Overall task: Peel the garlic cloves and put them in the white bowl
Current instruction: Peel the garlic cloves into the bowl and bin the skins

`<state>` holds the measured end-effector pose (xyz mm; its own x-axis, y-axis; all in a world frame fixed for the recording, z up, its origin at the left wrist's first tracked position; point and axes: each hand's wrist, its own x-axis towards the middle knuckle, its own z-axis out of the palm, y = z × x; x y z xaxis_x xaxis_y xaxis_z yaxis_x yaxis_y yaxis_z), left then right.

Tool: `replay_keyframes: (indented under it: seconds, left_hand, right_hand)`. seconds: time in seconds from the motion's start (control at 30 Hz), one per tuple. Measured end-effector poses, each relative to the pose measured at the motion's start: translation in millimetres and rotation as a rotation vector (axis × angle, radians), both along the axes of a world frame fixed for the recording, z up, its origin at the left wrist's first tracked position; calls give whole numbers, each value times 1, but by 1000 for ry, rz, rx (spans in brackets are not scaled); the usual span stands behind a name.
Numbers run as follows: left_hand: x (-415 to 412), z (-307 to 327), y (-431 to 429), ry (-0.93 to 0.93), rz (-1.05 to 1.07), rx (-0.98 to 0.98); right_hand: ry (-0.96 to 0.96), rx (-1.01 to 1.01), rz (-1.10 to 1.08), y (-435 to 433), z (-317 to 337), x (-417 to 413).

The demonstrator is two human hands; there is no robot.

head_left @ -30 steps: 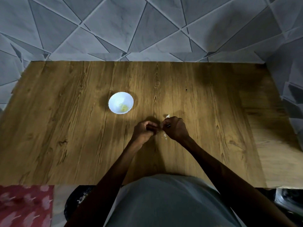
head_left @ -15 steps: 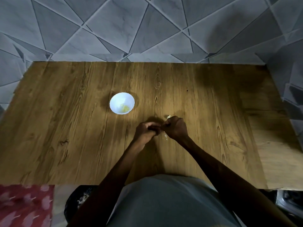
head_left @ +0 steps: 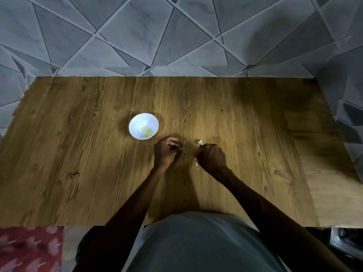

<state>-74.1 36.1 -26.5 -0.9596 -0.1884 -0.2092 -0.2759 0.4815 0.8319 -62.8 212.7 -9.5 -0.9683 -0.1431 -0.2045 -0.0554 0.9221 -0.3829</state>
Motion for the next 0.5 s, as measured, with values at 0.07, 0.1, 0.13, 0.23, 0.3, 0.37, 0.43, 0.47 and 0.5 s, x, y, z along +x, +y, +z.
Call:
replay_keyframes:
  seconds: [0.07,0.1,0.13,0.23,0.3,0.37,0.43,0.47,0.5]
  left_hand:
    - [0,-2,0,11,-9,-16]
    - [0,-2,0,19,-11,-27]
    - [0,-2,-1,22,-9,-39]
    - [1,2,-3,33,19,-49]
    - [2,3,-5,48,27,-44]
    - [4,4,-7,60,19,-45]
    - [6,7,-7,64,7,-56]
    - [7,8,-6,59,0,-66]
    - [9,9,-5,51,-11,-71]
  right_hand:
    - [-10,-26,-22,2,0,0]
    - [-17,-34,-33,2,0,-1]
    - [-20,-40,-42,3,1,-1]
    - [-8,-40,-49,5,3,0]
    - [3,-51,-72,6,2,-1]
    - [15,-85,-105,5,1,-2]
    - [26,-118,-105,5,1,-2]
    - [38,-118,-89,5,2,-2]
    - [48,-112,-74,5,2,-2]
